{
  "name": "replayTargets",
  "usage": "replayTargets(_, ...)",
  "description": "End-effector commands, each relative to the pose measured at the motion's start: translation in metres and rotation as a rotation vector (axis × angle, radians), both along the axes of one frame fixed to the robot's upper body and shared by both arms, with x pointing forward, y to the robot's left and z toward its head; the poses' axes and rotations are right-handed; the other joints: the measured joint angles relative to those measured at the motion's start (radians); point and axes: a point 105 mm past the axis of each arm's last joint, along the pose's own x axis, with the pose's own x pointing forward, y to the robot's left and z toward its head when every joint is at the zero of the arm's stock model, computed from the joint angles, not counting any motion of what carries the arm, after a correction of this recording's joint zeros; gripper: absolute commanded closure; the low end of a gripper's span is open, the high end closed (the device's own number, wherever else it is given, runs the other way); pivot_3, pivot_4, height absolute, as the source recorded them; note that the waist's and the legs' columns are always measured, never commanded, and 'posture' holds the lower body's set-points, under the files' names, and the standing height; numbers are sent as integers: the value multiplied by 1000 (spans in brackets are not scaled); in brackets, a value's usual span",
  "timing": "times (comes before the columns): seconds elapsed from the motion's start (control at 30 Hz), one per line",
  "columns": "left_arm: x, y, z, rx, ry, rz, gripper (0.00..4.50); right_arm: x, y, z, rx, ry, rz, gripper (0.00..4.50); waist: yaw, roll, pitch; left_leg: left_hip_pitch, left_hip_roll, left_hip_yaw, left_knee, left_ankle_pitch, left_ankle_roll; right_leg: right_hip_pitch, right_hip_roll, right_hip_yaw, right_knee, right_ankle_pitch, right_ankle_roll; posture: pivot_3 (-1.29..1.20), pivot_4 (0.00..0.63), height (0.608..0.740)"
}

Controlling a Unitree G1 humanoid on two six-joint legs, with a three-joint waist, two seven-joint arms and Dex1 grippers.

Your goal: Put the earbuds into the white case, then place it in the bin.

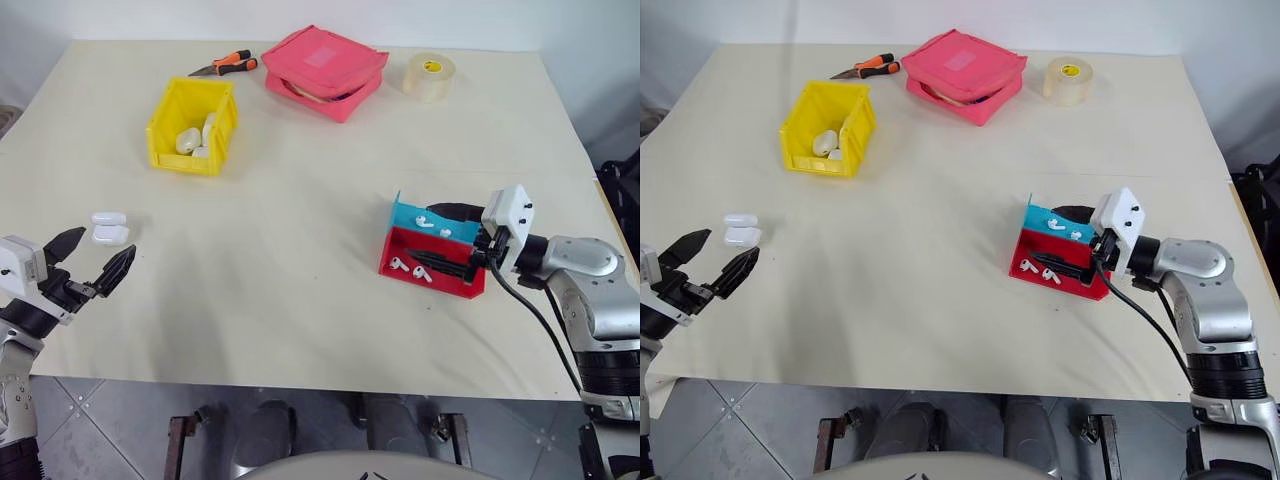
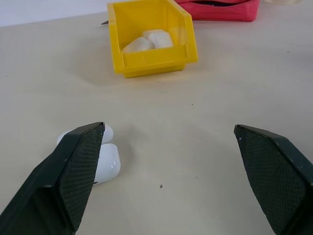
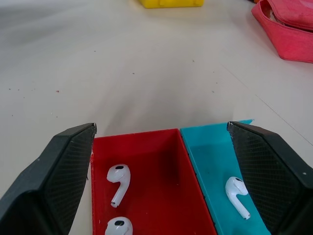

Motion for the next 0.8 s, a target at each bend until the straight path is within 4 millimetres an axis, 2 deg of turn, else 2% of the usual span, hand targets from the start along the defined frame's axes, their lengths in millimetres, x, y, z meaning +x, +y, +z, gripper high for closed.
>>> replayTargets(0.03,-2,-3,12,38,-42,-15,0,-1,-5,14,1,-53,1,24,0,0,0,0,0,0,0,0,0,0,0,0,0,0,0,0,150,740)
replayTargets(0.2,0,0,12,10,-37,28,0,2,-3,16,-1,-63,6,24,-1,0,0,0,0,0,0,0,0,0,0,0,0,0,0,0,150,740)
replayTargets(0.43,-1,10,12,37,-8,116,0,9,14,22,23,-90,58,24,-2,0,0,0,0,0,0,0,0,0,0,0,0,0,0,0,150,740)
replayTargets(0.57,-14,22,12,33,8,217,0,16,24,26,40,-100,91,24,-10,0,0,0,3,1,0,0,-1,0,0,1,0,0,1,0,150,740)
replayTargets(0.8,-62,36,4,28,71,303,0,32,38,33,43,-105,171,24,-24,1,1,-1,5,2,0,-2,0,-1,1,0,-2,0,0,0,150,740)
